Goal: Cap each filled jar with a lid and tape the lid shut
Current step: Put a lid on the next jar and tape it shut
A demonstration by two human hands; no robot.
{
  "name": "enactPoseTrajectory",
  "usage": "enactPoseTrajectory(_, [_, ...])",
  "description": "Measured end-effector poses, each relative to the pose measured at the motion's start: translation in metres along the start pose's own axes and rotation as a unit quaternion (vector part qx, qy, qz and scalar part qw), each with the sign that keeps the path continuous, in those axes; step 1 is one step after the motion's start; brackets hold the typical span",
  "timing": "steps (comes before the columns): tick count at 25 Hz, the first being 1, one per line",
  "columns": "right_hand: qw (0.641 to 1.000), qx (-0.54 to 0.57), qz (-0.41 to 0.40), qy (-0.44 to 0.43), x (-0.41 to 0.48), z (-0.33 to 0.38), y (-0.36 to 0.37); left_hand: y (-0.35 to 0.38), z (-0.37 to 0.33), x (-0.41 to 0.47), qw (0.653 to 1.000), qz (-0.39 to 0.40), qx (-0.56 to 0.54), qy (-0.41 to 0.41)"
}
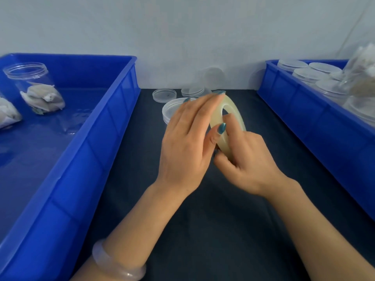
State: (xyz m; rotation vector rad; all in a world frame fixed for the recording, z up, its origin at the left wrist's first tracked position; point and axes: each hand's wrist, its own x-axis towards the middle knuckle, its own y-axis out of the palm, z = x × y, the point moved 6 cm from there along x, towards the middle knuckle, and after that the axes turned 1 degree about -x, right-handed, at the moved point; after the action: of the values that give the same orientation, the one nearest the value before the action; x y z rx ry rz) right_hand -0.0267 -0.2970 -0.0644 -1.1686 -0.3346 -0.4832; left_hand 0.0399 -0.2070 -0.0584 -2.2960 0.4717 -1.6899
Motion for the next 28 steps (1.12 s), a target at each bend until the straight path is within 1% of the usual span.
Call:
enactPoseTrajectory(3, [0.999,-0.024,-0.008,-0.025,-0.001,0.005,0.000,-0.010,0.000,0.002,0.998,-0.053,-0.035,-0.021])
enactPoseTrajectory(6, [0.999,-0.029,-0.011,-0.017,-0.002,0.002,0.003,-0.019,0.004,0.003,0.994,-0.094,-0.032,-0.046])
enactPoseTrajectory(10, [0.999,-0.028,0.005,-0.016,-0.002,0.000,0.005,-0.020,0.012,0.005,0.989,-0.078,-0.086,-0.087])
enactPoseTrajectory(14, [0.997,-0.070,0.007,-0.037,-0.002,0.002,0.005,-0.016,0.018,0.006,0.984,-0.036,-0.108,-0.139])
enactPoseTrajectory(16, [0.996,-0.081,-0.004,-0.027,-0.001,-0.004,0.003,-0.015,0.017,0.006,0.984,-0.021,-0.111,-0.141])
enactPoseTrajectory(19, [0.998,-0.048,-0.028,0.027,0.001,-0.018,-0.004,-0.014,0.008,0.007,0.988,-0.015,-0.095,-0.118])
enactPoseTrajectory(21, [0.997,-0.037,-0.047,0.045,0.001,-0.023,-0.007,-0.014,0.005,0.007,0.988,-0.018,-0.103,-0.111])
enactPoseTrajectory(24, [0.998,-0.037,-0.038,0.022,0.001,-0.018,-0.003,-0.018,0.006,0.008,0.985,-0.030,-0.129,-0.108])
enactPoseTrajectory(26, [0.996,-0.064,-0.054,-0.011,0.000,-0.011,-0.003,-0.018,0.009,0.008,0.986,-0.026,-0.114,-0.123])
enactPoseTrajectory(28, [0.993,-0.090,-0.073,-0.026,-0.001,-0.008,-0.006,-0.016,0.012,0.007,0.988,-0.017,-0.079,-0.133])
